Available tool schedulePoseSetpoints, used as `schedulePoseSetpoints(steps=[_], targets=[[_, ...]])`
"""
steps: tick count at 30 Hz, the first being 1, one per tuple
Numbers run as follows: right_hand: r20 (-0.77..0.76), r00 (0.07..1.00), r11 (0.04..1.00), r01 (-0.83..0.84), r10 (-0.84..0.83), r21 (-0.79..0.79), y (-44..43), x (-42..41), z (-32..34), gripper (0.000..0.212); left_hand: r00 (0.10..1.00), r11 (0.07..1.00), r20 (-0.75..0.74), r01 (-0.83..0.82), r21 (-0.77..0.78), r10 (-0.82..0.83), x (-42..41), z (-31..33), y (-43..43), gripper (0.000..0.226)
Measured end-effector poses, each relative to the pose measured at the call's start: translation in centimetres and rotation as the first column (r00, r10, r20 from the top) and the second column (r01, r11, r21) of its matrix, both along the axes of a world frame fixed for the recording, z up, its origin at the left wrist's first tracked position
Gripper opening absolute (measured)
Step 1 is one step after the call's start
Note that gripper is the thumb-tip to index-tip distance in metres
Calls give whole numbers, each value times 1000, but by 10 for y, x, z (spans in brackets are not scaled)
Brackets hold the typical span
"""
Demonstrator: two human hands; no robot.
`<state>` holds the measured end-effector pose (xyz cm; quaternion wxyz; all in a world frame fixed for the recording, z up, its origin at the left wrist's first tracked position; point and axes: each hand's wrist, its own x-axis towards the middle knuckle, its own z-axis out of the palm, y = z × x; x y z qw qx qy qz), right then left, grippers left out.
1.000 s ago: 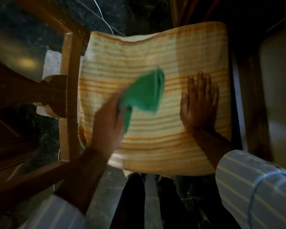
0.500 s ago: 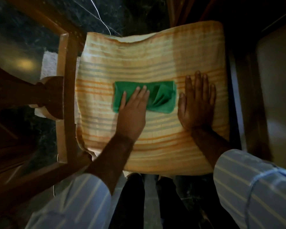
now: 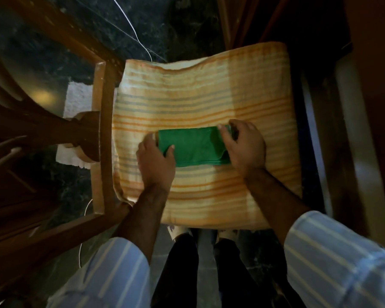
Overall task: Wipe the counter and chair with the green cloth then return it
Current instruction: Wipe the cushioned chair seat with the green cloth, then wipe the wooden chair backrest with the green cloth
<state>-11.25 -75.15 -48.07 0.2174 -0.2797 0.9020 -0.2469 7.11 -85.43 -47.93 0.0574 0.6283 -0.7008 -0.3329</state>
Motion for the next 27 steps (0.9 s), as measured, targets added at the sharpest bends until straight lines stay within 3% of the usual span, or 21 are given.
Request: schedulePoseSetpoints(steps=[4, 6, 8, 10, 13, 17, 20, 22, 25, 27], targets=[[330, 907, 965, 252, -260, 70, -11, 7, 6, 60, 979, 941, -104, -138, 310, 178, -9, 0, -23, 44], [526, 760, 917, 383, -382, 113, -13, 4, 8, 54, 932, 852, -204, -166, 496, 300, -11, 3, -31, 33], [697, 581, 881, 447, -420, 158, -9, 4, 13, 46, 895, 815, -297, -115, 568, 334, -9, 12, -36, 28], [771, 501, 874, 465, -394, 144, -2, 8, 24, 39, 905, 852, -331, -63, 519, 268, -3, 26, -36, 25], [807, 492, 870, 491, -326, 52, -1, 13, 54, 31, 897, 902, -373, -61, 427, 238, 5, 57, -31, 23], [844, 515, 885, 451, -147, -121, -21, 11, 109, 30, 930, 994, -353, -94, 51, 106, 11, 121, -41, 36], [857, 515, 884, 405, -10, -234, -49, 11, 161, 21, 940, 979, -335, -127, -157, 68, 13, 187, -61, 44], [856, 517, 876, 398, 32, -273, -69, 13, 190, 24, 945, 959, -327, -115, -260, 24, 15, 232, -75, 38], [851, 522, 875, 388, 52, -291, -99, 25, 226, 30, 944, 987, -330, -42, -155, -12, 23, 298, -97, 22], [858, 509, 865, 401, 65, -303, -117, 40, 243, 31, 972, 986, -229, 18, -164, -56, 33, 337, -111, 25]])
